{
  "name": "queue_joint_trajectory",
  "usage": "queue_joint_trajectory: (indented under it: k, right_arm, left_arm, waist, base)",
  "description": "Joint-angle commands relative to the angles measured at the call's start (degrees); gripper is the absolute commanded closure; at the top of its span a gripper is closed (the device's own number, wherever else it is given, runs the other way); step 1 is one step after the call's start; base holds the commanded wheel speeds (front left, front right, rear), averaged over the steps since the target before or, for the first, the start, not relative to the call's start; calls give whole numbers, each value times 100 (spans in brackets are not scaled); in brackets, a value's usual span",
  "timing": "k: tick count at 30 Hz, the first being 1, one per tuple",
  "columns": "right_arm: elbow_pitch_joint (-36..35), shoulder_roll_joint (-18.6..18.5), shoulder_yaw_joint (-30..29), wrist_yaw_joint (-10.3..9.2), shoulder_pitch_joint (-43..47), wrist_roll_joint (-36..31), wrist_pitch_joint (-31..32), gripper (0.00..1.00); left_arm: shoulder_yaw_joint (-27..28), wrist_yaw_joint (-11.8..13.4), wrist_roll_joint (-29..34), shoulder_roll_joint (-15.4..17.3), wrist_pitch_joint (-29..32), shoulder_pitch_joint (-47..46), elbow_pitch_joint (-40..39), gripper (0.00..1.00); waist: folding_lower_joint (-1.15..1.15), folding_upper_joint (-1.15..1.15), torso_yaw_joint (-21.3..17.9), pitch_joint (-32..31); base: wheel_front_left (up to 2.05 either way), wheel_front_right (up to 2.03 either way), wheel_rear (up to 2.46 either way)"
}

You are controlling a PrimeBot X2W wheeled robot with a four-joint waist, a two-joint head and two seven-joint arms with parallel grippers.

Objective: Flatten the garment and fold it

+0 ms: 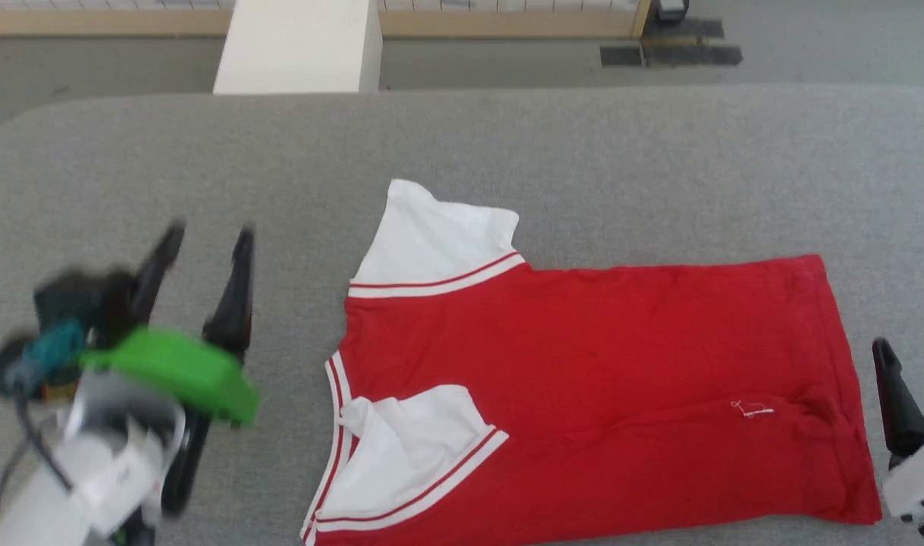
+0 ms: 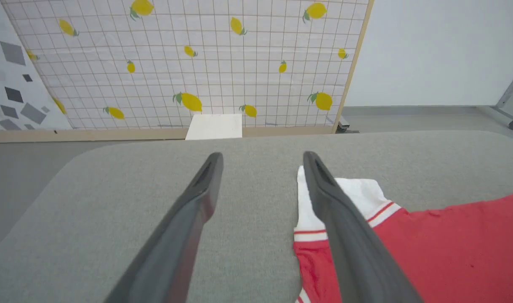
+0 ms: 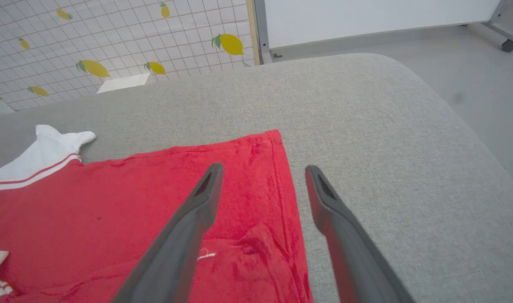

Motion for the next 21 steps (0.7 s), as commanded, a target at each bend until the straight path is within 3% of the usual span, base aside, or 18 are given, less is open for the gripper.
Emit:
queue_joint_trajectory:
  k: [1, 5, 10, 17, 21]
  right_arm:
    - [-64, -16, 85, -9, -172, 9, -78, 0]
    - [-149, -128, 298, -9, -432, 108, -153, 0]
    - [-166, -249, 534, -9, -799, 189, -269, 0]
    - [-20, -329, 715, -9, -1118, 269, -376, 0]
    - [88, -365, 694, -9, -1211, 311, -447, 0]
  left_arm:
    - [-128, -119, 190, 42, 160, -535, 49, 0]
    - [-508, -583, 459, 11, 683, -2074, 587, 0]
    - [-934, -1149, 457, -297, 1316, -3554, 1561, 0]
    - [-1321, -1746, 282, -436, 1982, -4328, 2621, 0]
    - [-1411, -1861, 160, -519, 2166, -4435, 3017, 0]
  waist:
    - [0, 0, -4, 500]
    - [0, 0, -49, 1039]
    - [0, 0, -195, 1609]
    - [0, 0, -457, 2058]
    - [0, 0, -569, 2235]
  base:
    - [0, 0, 0]
    - [0, 0, 0]
    - [0, 0, 0]
    - [0, 0, 0]
    - [0, 0, 0]
